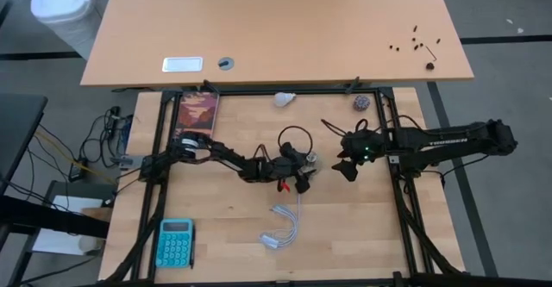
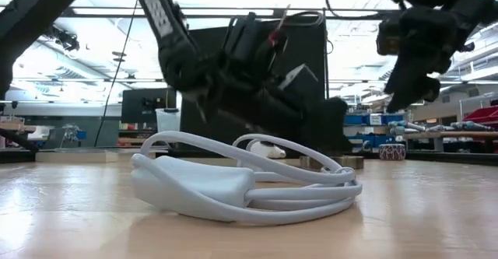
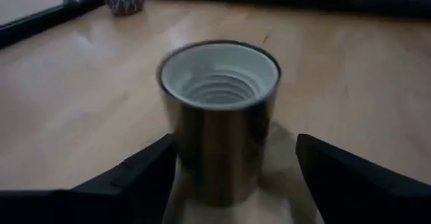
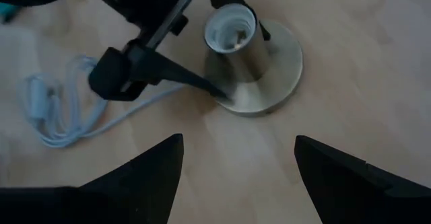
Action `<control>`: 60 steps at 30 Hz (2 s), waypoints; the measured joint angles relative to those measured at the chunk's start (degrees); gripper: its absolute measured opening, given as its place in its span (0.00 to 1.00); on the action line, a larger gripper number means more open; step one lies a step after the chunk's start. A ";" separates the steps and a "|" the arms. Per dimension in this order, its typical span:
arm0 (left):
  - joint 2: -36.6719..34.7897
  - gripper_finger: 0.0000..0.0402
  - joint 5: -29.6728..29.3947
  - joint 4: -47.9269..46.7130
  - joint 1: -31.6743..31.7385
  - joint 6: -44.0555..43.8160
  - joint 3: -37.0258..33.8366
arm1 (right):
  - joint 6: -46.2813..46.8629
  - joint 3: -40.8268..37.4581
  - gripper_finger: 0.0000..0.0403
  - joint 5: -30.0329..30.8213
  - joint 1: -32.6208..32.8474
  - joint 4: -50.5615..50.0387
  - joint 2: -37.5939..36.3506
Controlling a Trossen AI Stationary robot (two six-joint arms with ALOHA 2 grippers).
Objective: Screw lightbulb
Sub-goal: Remove the lightbulb on the desk lamp, then return to Home Position
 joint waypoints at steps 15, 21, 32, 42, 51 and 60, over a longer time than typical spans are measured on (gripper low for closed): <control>-14.39 0.75 5.95 -26.69 1.01 0.21 0.19 | -4.61 6.85 0.73 6.72 0.51 -3.48 -7.69; -19.90 0.75 6.65 -34.89 1.03 0.20 0.23 | -7.13 14.55 0.73 14.07 1.91 -6.03 -6.90; -33.52 0.74 10.44 -48.17 1.01 -7.28 0.28 | -1.19 24.41 0.73 22.35 9.72 -6.33 3.09; -51.11 0.68 10.51 -57.14 -1.72 -2.14 0.32 | 0.15 33.46 0.73 40.59 20.22 -3.40 6.96; -65.70 0.62 11.85 -63.83 -5.22 0.36 -8.92 | 8.07 28.74 0.73 40.52 22.67 -4.13 4.38; -77.32 0.60 13.55 -62.86 -5.46 -7.83 -22.97 | 3.65 27.45 0.73 33.15 22.62 -4.77 4.52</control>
